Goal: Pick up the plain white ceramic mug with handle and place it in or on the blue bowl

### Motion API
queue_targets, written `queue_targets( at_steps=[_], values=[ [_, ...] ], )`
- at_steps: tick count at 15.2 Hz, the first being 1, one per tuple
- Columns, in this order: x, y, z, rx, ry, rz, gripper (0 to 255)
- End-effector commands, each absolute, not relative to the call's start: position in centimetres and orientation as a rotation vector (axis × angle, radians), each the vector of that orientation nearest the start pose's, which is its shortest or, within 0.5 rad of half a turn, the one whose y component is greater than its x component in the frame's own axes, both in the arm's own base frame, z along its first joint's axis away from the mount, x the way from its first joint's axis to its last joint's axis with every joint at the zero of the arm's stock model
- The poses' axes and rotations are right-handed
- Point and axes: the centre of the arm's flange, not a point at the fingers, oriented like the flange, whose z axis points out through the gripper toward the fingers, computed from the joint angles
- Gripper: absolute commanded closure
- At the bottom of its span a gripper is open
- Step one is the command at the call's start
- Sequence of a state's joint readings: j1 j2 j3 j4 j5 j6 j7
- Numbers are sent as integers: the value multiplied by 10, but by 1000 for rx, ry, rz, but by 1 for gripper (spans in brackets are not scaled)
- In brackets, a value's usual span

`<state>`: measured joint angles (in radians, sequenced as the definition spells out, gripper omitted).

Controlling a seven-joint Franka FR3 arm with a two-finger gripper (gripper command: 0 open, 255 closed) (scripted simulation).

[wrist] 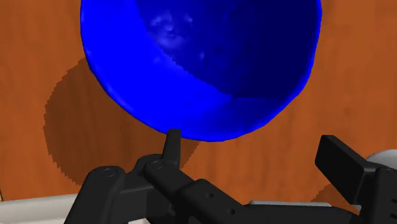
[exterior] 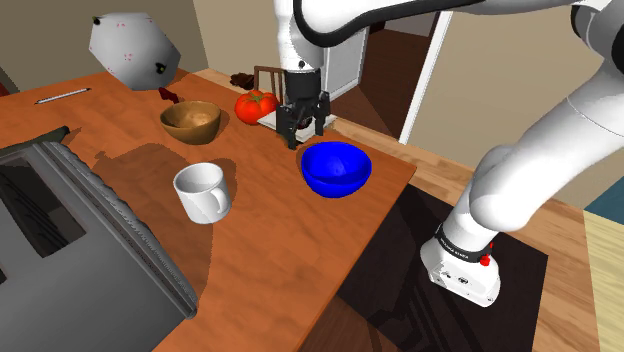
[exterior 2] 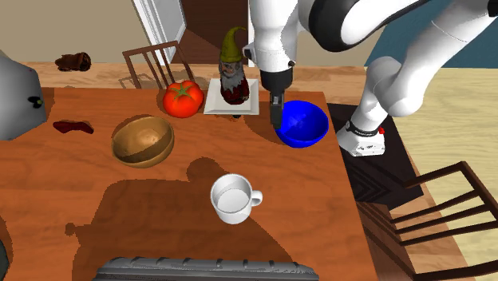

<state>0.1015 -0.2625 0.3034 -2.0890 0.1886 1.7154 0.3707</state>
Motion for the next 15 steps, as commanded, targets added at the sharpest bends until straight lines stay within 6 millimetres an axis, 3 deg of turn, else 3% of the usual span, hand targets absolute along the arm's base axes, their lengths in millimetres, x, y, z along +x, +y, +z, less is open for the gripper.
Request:
queue_targets(
  at_steps=[1, 15],
  values=[
    [435, 234, 517, -3083, 17, 225, 0],
    [518, 401, 503, -3124, -70, 163, 0]
  ],
)
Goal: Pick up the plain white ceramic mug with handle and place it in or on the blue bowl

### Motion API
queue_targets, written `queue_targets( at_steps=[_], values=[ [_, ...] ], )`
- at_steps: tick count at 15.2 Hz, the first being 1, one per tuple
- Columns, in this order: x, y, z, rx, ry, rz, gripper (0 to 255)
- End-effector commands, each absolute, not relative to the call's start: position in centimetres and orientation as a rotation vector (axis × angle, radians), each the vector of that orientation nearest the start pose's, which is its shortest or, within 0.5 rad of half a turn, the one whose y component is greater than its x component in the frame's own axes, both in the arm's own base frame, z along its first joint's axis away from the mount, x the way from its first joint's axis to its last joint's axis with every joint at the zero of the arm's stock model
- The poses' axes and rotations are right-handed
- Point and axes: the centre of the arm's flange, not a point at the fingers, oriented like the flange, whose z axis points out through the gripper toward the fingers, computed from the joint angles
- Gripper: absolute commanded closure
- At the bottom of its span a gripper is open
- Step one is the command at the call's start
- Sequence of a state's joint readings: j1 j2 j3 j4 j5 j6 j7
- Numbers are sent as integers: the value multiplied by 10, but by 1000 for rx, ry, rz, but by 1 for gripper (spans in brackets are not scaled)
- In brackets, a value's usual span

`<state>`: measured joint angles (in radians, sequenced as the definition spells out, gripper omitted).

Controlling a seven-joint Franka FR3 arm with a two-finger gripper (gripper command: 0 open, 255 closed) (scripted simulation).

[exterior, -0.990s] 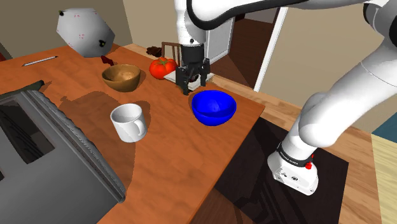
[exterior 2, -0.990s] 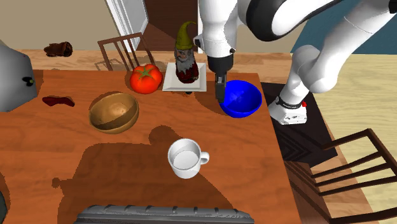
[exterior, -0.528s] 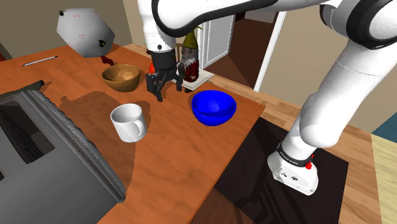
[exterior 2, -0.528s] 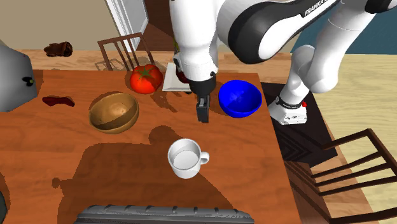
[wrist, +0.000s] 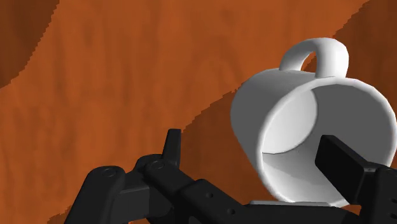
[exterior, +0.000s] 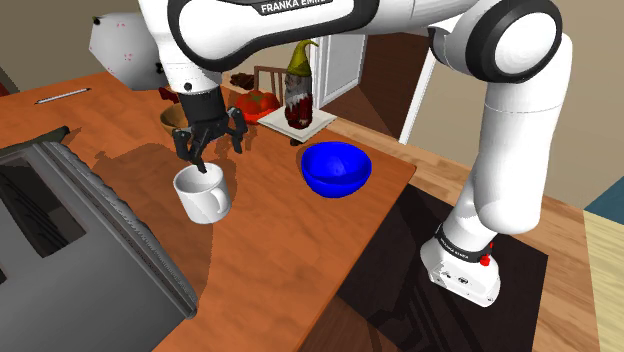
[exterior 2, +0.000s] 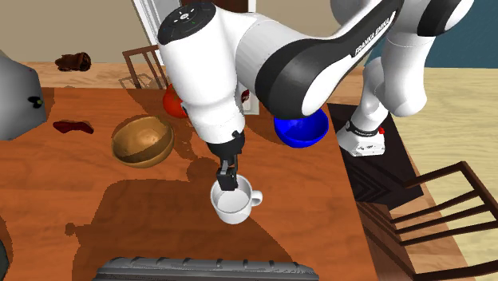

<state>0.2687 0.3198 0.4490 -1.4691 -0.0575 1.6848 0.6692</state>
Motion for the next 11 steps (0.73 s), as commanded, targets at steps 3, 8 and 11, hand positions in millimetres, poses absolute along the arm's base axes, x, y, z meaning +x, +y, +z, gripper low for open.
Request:
queue_targets(
  at_steps=[3, 8, 11],
  values=[
    [517, 402, 492, -3124, -70, 163, 0],
    [514, 402, 463, -3124, -70, 163, 0],
    [514, 402, 463, -3124, -70, 163, 0]
  ],
)
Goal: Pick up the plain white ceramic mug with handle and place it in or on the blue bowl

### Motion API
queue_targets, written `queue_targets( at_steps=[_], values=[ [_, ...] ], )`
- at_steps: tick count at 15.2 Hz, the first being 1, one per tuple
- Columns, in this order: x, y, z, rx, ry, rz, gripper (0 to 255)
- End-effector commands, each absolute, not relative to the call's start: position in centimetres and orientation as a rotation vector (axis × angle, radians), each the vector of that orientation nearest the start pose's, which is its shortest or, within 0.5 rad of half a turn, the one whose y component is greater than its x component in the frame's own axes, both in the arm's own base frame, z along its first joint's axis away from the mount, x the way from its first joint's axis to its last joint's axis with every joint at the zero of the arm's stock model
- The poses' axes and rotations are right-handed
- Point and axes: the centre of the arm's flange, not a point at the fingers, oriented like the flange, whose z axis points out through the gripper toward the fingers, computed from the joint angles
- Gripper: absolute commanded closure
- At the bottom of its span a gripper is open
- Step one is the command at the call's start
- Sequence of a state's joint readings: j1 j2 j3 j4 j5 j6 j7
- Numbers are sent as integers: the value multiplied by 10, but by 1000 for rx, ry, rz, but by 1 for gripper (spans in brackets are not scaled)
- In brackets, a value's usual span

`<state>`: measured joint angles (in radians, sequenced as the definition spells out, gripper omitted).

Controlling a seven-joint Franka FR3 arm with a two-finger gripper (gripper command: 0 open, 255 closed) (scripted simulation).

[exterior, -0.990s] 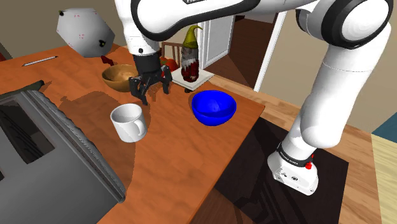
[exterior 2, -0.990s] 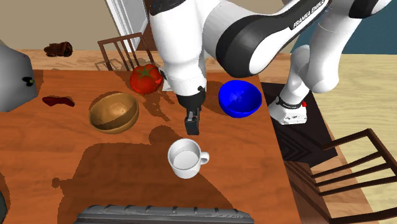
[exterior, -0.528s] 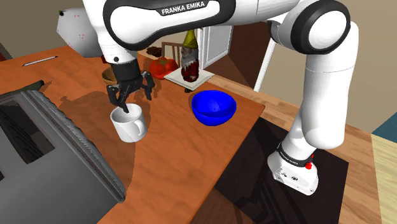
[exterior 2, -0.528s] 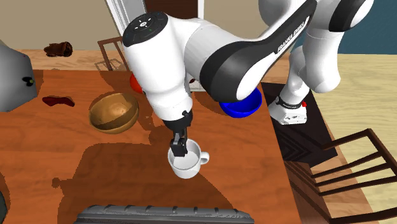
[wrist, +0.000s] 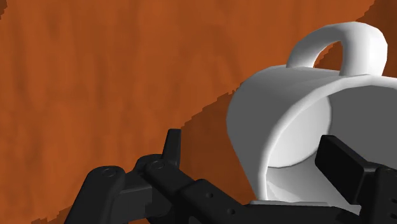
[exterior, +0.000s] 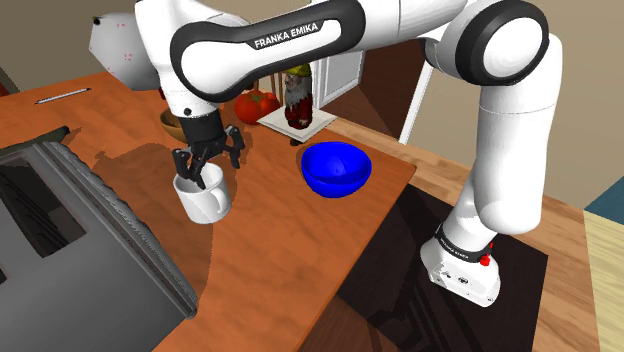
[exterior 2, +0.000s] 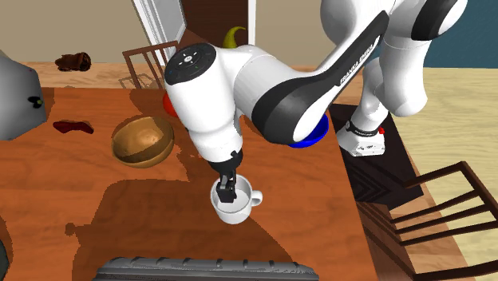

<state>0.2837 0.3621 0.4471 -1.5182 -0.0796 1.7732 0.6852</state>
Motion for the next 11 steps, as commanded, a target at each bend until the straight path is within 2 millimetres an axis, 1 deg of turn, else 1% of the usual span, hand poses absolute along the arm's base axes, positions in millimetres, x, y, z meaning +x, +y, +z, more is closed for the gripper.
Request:
queue_targets(
  at_steps=[1, 5, 6, 11],
  values=[
    [514, 402, 463, -3124, -70, 163, 0],
    [514, 402, 463, -3124, -70, 163, 0],
    [514, 402, 463, -3124, -70, 163, 255],
    [514, 402, 463, -3124, -70, 163, 255]
  ],
)
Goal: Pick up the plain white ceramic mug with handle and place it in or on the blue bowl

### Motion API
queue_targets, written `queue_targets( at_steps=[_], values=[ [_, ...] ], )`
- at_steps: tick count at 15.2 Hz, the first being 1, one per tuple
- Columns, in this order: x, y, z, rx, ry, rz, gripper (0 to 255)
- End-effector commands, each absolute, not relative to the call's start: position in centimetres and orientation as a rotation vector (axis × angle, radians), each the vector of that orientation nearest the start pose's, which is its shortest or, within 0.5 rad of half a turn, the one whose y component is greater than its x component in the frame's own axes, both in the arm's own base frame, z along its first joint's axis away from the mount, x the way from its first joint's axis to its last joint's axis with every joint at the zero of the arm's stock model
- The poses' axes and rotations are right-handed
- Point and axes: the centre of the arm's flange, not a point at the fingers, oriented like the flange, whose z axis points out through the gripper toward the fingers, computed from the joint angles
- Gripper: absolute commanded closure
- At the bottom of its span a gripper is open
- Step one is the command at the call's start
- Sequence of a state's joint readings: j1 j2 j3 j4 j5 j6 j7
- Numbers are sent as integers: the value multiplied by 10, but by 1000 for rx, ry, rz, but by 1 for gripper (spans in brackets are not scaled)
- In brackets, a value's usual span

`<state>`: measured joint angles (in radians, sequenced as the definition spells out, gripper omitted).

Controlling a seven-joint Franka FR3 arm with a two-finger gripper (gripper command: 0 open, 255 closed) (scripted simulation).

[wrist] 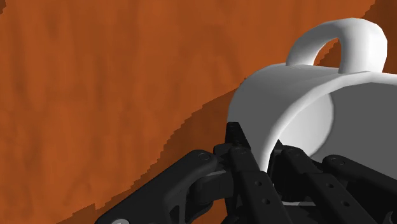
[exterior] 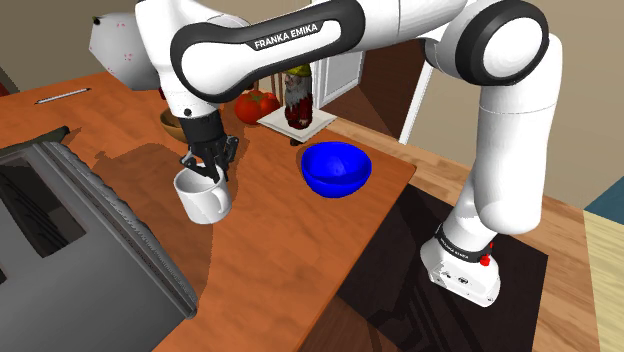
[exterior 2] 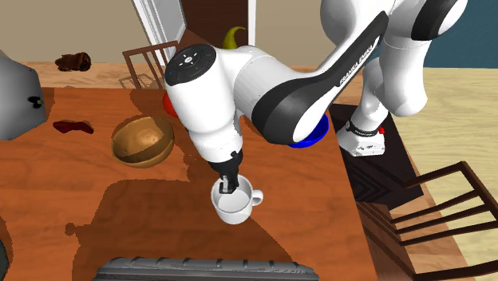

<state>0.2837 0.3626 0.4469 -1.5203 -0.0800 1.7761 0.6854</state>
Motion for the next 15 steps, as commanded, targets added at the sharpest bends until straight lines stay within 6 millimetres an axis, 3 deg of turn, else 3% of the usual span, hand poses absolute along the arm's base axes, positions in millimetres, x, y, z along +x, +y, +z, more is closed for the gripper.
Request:
queue_targets(
  at_steps=[1, 4, 15],
  values=[
    [514, 402, 463, -3124, -70, 163, 255],
    [514, 402, 463, -3124, -70, 163, 255],
    [514, 402, 521, -3124, -70, 163, 255]
  ],
)
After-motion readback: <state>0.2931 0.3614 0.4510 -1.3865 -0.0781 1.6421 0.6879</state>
